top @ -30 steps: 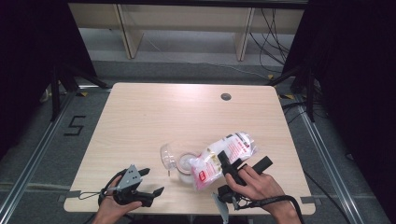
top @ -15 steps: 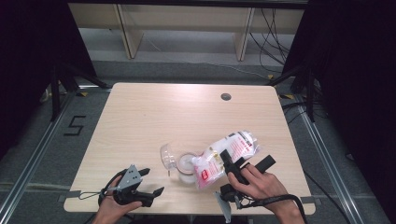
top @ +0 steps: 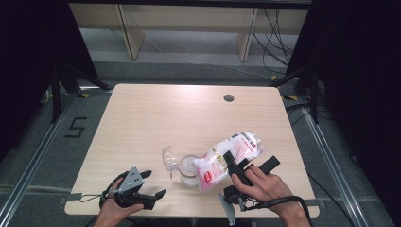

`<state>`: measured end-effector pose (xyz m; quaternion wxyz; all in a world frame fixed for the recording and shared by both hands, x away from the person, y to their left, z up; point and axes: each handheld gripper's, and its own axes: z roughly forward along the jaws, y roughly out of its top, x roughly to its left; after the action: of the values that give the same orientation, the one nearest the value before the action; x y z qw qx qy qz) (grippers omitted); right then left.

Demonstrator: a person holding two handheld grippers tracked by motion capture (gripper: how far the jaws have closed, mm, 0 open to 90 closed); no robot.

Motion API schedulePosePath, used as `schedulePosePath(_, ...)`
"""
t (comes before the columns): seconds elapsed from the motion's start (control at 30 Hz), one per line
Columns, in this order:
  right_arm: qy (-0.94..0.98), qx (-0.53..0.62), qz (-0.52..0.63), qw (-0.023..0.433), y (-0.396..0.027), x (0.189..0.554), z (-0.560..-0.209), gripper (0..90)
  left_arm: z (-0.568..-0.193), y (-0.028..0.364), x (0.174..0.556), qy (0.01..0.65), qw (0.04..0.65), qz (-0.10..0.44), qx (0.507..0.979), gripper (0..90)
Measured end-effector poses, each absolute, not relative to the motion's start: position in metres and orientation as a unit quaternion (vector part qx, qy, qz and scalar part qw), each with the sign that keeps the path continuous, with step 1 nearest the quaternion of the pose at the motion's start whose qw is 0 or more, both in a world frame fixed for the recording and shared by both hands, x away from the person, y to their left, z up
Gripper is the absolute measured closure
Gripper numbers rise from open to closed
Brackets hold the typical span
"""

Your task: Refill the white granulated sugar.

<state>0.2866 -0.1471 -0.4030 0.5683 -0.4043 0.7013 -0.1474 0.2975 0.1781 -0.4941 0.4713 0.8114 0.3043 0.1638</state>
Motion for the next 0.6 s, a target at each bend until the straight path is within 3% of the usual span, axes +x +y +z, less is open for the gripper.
schedulePosePath(0.43, 0.7, -0.41, -0.142, 0.568, -0.153, 0.286, -0.405, 77.0, -0.495, 0.178, 0.297, 0.315, 0.47, 0.157, 0.81, 15.6)
schedulePosePath(0.6, 0.727, -0.353, -0.097, 0.581, -0.158, 0.283, -0.414, 77.1, -0.494, 0.179, 0.298, 0.302, 0.466, 0.166, 0.815, 15.5)
